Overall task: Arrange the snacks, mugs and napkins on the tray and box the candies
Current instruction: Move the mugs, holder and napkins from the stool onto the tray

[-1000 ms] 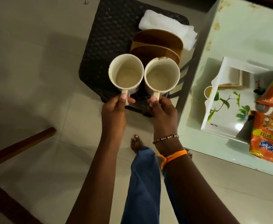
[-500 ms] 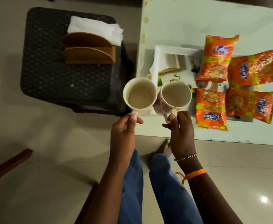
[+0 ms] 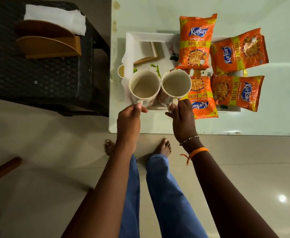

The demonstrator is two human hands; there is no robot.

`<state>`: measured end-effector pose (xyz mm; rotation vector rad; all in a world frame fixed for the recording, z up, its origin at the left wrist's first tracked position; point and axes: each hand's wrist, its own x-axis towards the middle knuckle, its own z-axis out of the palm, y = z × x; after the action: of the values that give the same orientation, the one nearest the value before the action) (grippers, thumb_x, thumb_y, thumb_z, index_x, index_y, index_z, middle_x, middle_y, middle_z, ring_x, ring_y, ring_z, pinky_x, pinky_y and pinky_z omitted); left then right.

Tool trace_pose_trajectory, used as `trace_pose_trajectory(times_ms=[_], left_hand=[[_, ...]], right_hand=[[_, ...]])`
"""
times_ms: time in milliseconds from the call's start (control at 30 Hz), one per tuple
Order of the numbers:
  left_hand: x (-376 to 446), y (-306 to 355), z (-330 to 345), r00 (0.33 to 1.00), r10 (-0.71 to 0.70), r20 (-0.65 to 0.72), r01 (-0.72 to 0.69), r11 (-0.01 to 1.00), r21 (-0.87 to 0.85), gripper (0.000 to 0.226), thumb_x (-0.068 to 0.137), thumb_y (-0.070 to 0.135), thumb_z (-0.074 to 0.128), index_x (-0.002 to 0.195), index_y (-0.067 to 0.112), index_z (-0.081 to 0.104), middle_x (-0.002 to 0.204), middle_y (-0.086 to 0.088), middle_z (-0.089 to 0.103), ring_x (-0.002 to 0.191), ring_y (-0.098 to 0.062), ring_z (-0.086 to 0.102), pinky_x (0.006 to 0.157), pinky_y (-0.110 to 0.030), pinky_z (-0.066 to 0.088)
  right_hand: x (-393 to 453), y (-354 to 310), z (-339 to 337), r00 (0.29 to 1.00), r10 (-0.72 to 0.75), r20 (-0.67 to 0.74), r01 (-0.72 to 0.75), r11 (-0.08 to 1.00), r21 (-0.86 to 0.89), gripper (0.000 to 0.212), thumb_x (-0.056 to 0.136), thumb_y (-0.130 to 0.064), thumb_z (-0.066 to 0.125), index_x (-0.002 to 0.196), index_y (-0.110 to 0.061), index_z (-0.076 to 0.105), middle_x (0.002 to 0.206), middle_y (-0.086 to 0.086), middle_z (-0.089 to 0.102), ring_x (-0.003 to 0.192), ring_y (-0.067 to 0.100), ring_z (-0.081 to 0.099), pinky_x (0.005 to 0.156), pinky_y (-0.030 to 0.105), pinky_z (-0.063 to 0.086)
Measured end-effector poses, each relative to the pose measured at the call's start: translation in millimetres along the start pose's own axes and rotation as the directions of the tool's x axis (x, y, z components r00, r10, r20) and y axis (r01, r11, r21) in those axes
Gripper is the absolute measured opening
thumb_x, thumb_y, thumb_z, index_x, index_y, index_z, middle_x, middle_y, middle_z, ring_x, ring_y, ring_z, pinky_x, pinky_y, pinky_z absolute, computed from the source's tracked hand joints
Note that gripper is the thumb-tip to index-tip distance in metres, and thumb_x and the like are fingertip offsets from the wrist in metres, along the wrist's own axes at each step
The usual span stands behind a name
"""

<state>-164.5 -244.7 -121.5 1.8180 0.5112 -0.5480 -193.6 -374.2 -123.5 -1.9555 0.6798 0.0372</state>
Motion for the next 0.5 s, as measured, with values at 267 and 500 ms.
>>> trace_pose_trajectory(times_ms=[267,500], left_hand=[[-10,-8,11,1.000,-0.003,0.025,0.002,0.999,0.040,0.030,0.096,0.029,0.042,0.073,0.027,0.061,0.098,-0.006,0.065,0.104,-0.025,0.058,0.098,-0.045,0.045],[-15,3,17,0.997,-0.029,-0.077,0.036,0.995,0.089,0.019,0.091,0.027,0.053,0.100,0.013,0.062,0.087,0.008,0.057,0.071,0.006,0.049,0.053,0.002,0.037]], right_hand=[[-10,13,-8,0.998,-0.024,0.061,0.034,0.985,-0.170,0.015,0.090,-0.001,0.047,0.085,0.011,0.055,0.102,0.028,0.050,0.086,0.039,0.052,0.078,0.053,0.049],[-5,4,-21,0.999,0.034,-0.013,-0.036,0.978,-0.204,0.015,0.081,-0.008,0.065,0.087,0.006,0.062,0.099,0.024,0.059,0.083,0.035,0.061,0.071,0.033,0.051]])
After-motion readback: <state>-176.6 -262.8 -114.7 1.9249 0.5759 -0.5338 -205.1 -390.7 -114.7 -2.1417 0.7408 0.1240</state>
